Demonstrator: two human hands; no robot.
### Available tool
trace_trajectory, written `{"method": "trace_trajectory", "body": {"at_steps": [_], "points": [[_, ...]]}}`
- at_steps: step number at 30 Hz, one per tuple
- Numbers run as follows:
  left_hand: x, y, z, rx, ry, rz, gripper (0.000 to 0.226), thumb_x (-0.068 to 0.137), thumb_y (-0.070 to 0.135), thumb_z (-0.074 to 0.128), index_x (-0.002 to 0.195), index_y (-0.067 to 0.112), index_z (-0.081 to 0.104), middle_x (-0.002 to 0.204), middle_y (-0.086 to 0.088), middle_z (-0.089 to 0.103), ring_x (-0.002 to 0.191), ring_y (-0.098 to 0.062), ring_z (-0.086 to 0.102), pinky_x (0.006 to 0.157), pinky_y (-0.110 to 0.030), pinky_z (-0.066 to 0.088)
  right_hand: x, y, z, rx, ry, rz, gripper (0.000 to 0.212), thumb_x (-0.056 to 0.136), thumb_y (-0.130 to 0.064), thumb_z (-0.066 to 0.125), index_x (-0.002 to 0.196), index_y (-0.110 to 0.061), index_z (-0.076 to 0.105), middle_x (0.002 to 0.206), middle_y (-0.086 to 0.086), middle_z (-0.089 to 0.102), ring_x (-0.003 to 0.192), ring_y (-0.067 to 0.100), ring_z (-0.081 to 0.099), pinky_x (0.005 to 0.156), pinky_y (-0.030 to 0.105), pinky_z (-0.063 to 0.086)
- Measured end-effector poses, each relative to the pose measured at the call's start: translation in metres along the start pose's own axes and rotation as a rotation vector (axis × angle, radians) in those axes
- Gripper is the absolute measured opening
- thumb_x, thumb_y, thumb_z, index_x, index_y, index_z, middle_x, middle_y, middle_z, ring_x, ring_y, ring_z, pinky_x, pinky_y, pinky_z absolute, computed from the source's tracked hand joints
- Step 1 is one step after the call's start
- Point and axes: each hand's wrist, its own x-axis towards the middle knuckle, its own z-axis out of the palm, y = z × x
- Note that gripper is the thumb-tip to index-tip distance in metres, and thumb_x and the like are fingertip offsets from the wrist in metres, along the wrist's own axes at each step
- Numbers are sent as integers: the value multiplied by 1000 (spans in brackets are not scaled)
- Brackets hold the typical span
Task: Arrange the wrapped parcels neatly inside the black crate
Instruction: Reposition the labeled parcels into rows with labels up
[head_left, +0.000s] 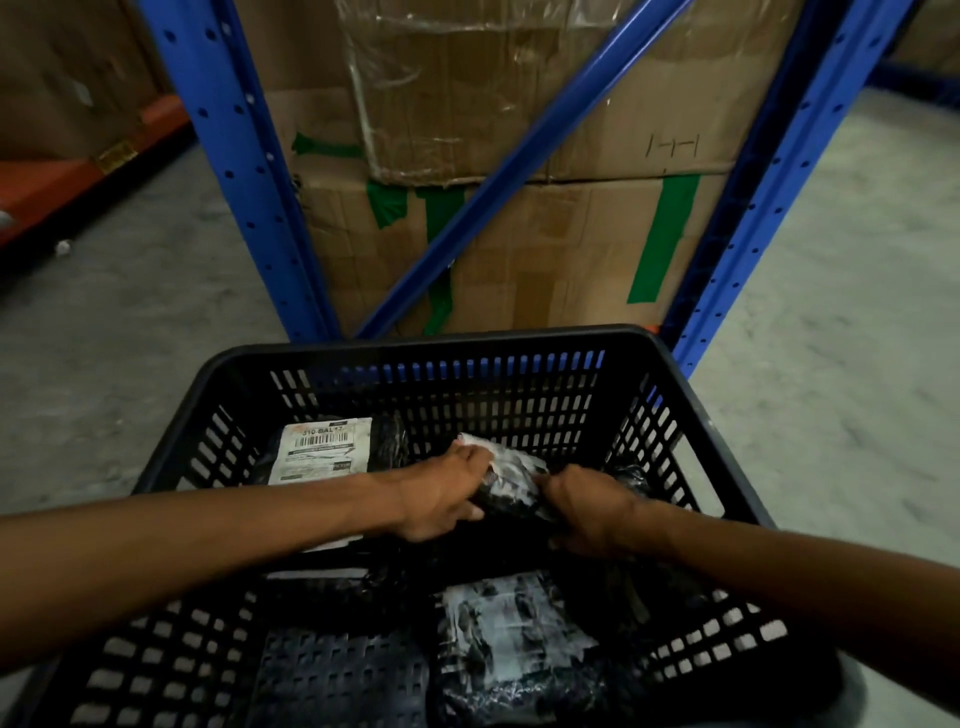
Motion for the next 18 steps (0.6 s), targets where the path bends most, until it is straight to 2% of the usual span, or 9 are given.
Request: {"method": "trace_trajectory", "body": {"at_steps": [1, 3, 6, 8, 10, 12, 14, 16, 18], "points": [[-4, -3, -9, -47, 49, -2, 51, 94, 29, 57, 136, 9, 36, 138, -15, 49, 127, -29, 50, 106, -42, 45, -1, 3, -8, 109, 10, 5, 46, 76, -31, 74, 116, -12, 61, 115, 9, 69, 102, 28, 68, 78, 28, 52], [-15, -9, -30, -135, 121, -24, 43, 96, 31, 55, 130, 10, 41, 125, -12, 59, 113, -25, 59, 98, -39, 49, -4, 12, -27, 468, 9, -1, 28, 79, -16, 73, 105, -16, 64, 104, 8, 72, 96, 28, 69, 73, 27, 52], [-35, -12, -61, -382, 191, -118, 41, 98, 38, 52, 129, 13, 47, 121, -5, 62, 114, -21, 60, 95, -37, 49, -13, 21, -54, 1147, 41, 15, 29, 85, 2, 64, 108, -15, 71, 109, 14, 74, 104, 29, 69, 90, 38, 55], [-37, -9, -73, -578, 281, -223, 43, 96, 46, 51, 127, 17, 54, 120, 0, 63, 113, -19, 60, 94, -35, 48, -14, 23, -65, 1404, 91, 33, 27, 83, -9, 65, 106, -20, 74, 114, 17, 70, 113, 36, 63, 103, 49, 46], [-31, -8, -80, -735, 398, -332, 46, 95, 51, 49, 120, 15, 64, 119, -2, 68, 111, -22, 63, 94, -37, 48, -12, 18, -71, 1545, 183, 136, 26, 82, -31, 71, 107, -21, 74, 112, 12, 70, 112, 34, 63, 103, 53, 44], [-25, -6, -81, -919, 435, -448, 53, 96, 52, 47, 124, 11, 64, 124, -7, 69, 114, -26, 64, 91, -38, 51, -8, 10, -73, 1657, 295, 221, 47, 77, -42, 77, 115, -16, 71, 112, 7, 75, 105, 28, 69, 97, 52, 51], [-21, -5, -75, -1096, 418, -587, 61, 96, 52, 47, 139, 9, 52, 138, -9, 61, 124, -30, 59, 93, -42, 53, -5, 2, -70, 1693, 311, 218, 56, 68, -33, 87, 118, -13, 69, 108, 10, 77, 98, 28, 73, 90, 53, 56], [-20, -3, -65, -1167, 434, -683, 60, 97, 47, 48, 142, 6, 46, 141, -11, 57, 128, -33, 55, 100, -48, 50, -4, -12, -59, 1609, 301, 244, 34, 71, -9, 85, 101, -15, 69, 93, 9, 77, 88, 27, 74, 84, 46, 59], [-16, -4, -56, -1117, 456, -706, 60, 94, 47, 55, 135, 4, 52, 134, -12, 61, 121, -35, 60, 98, -45, 52, 3, -24, -39, 1475, 340, 360, 28, 74, 0, 81, 89, -19, 67, 88, 6, 74, 84, 24, 72, 83, 41, 60]]}}
